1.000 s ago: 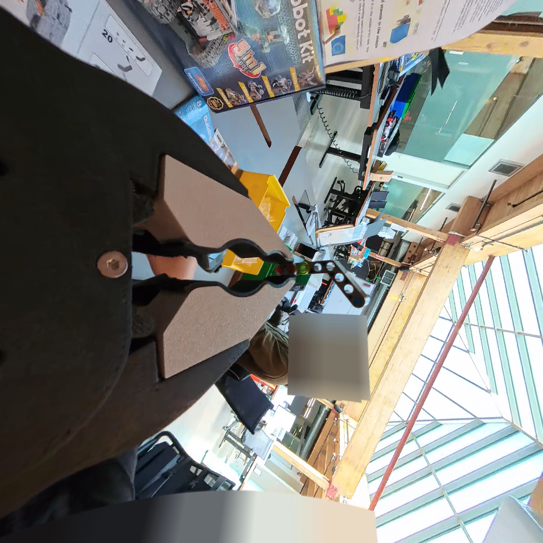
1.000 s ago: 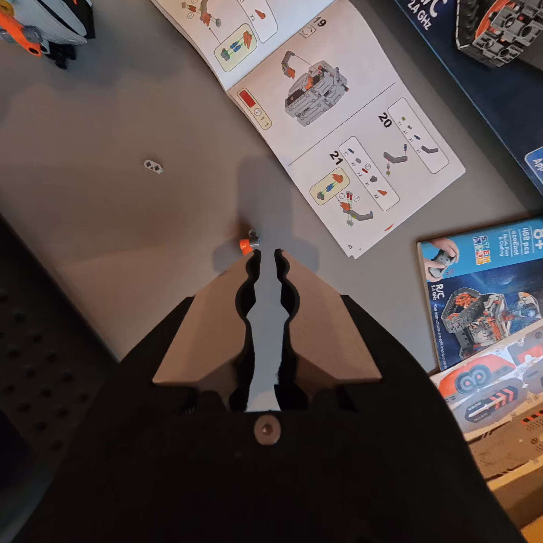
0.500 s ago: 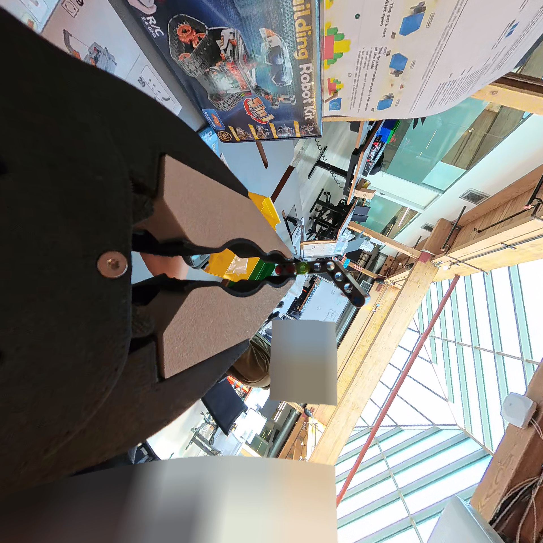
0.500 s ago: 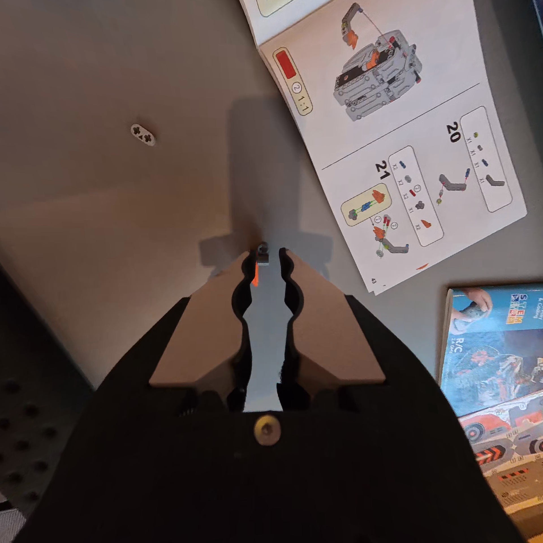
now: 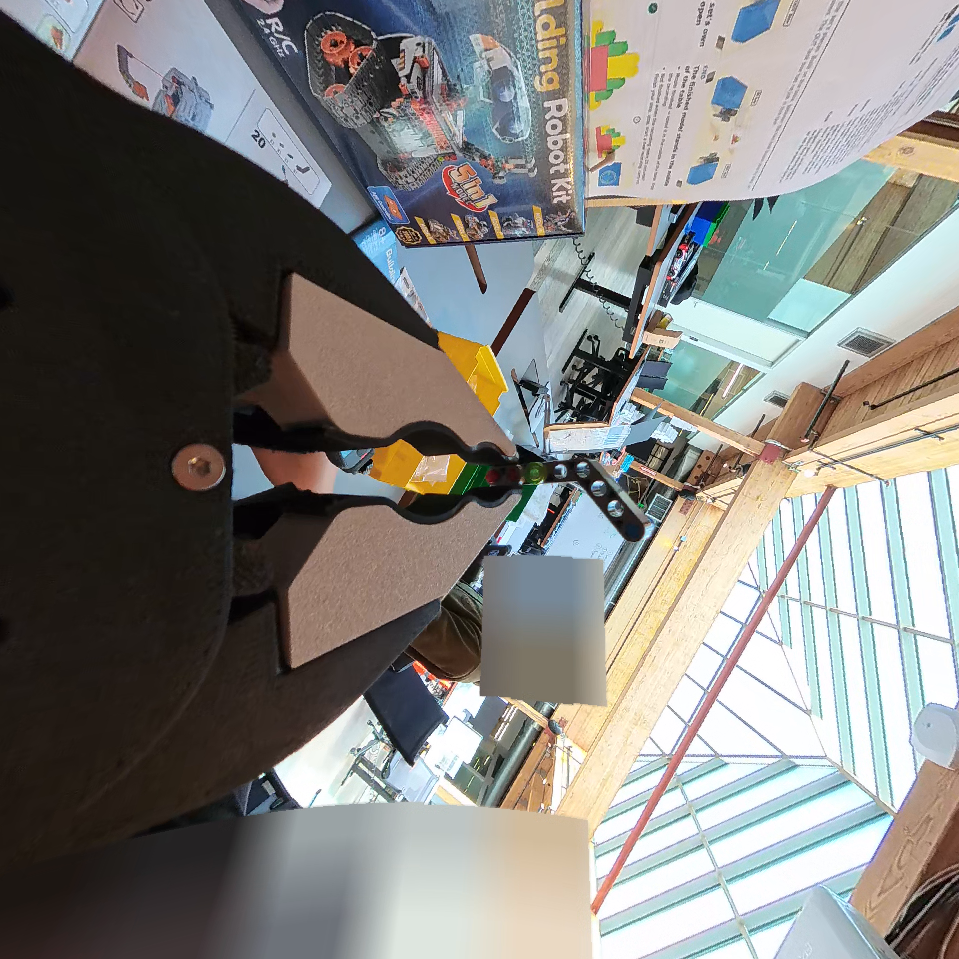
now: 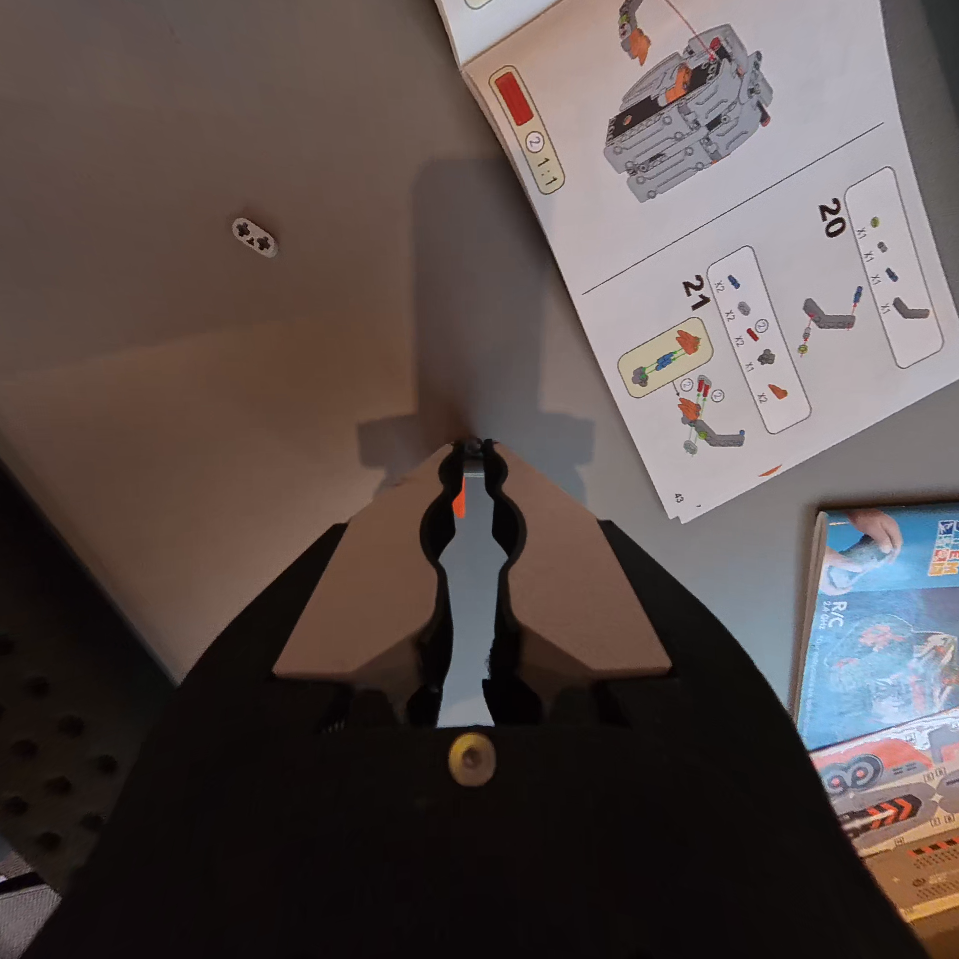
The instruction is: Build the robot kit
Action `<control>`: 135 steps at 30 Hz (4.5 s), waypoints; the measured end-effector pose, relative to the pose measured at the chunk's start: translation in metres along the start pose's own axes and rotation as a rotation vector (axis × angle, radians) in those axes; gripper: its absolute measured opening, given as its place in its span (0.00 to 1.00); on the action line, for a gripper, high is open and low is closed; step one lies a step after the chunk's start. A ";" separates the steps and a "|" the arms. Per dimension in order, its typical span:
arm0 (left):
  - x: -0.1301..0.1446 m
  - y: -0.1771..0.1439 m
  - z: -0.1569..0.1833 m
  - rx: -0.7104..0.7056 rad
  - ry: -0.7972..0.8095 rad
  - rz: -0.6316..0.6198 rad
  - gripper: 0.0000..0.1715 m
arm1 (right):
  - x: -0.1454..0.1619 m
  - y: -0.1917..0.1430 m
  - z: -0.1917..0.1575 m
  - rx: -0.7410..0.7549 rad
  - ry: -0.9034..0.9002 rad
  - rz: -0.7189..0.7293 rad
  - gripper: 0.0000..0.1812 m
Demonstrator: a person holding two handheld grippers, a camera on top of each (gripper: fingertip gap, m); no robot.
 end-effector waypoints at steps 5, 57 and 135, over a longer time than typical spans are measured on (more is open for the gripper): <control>0.001 0.002 -0.003 0.002 -0.010 -0.006 0.03 | 0.001 -0.001 0.000 -0.012 0.005 0.023 0.03; 0.003 0.004 0.001 0.044 -0.021 -0.062 0.03 | 0.012 -0.004 -0.006 -0.065 -0.139 -0.062 0.04; 0.278 0.121 -0.037 -0.012 0.176 -0.660 0.03 | 0.096 -0.045 0.094 -0.176 0.234 0.906 0.04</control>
Point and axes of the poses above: each gripper's, where its closed fingertips meet, y out along the fingers, x out of its underside, z = x × y across the jaws, the point moved 10 cm from there along -y, back along the fingers, and after that the axes turned 6 degrees about -y, right-handed, at the moved point
